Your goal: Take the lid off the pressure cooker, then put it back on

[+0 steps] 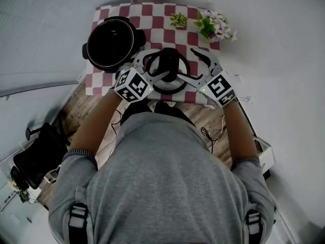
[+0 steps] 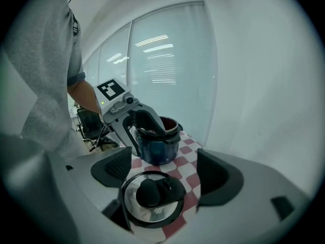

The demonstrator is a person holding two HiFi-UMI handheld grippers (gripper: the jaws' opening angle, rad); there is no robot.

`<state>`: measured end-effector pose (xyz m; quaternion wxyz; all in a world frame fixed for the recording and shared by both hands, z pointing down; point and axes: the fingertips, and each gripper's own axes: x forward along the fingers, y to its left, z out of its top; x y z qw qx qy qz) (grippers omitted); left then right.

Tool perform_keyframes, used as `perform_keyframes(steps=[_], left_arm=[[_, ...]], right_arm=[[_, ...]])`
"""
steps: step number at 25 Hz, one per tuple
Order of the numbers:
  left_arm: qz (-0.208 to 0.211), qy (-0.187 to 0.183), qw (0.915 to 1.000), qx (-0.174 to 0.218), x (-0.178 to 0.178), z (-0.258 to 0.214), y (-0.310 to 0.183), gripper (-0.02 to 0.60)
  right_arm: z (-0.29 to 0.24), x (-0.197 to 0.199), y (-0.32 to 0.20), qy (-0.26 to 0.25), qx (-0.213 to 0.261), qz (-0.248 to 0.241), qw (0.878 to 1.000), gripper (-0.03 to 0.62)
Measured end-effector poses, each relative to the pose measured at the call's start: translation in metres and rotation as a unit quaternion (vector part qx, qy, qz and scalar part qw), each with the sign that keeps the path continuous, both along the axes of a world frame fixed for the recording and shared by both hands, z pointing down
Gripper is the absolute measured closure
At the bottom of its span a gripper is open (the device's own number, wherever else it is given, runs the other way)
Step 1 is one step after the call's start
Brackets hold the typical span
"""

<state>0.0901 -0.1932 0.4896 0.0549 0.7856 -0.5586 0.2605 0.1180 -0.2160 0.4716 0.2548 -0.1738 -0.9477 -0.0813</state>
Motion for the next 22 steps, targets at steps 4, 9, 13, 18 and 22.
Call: perform_keyframes(steps=[4,9,13,18,22], left_arm=[[0.048,-0.049,0.9953,-0.068,0.013,0.043,-0.003,0.264],[0.09,-0.082,0.9841,-0.129,0.025,0.088,-0.001,0.264],[0.107,-0.089,0.977,-0.162,0.026,0.114,-0.003,0.264],[0.126,-0.093,0.9675,-0.199,0.028,0.142,-0.001,0.264],[0.137,-0.097,0.9597,-0.225,0.027,0.162,0.004,0.264]], right_arm=[[0.035,-0.002,0.007,0.056,0.012,-0.03,0.998,0.175],[0.085,0.001,0.018,0.125,0.036,-0.061,0.99,0.174],[0.115,0.002,0.025,0.163,0.048,-0.083,0.982,0.175],[0.15,0.002,0.028,0.2,0.056,-0.098,0.973,0.182],[0.178,0.003,0.027,0.228,0.087,-0.11,0.964,0.194]])
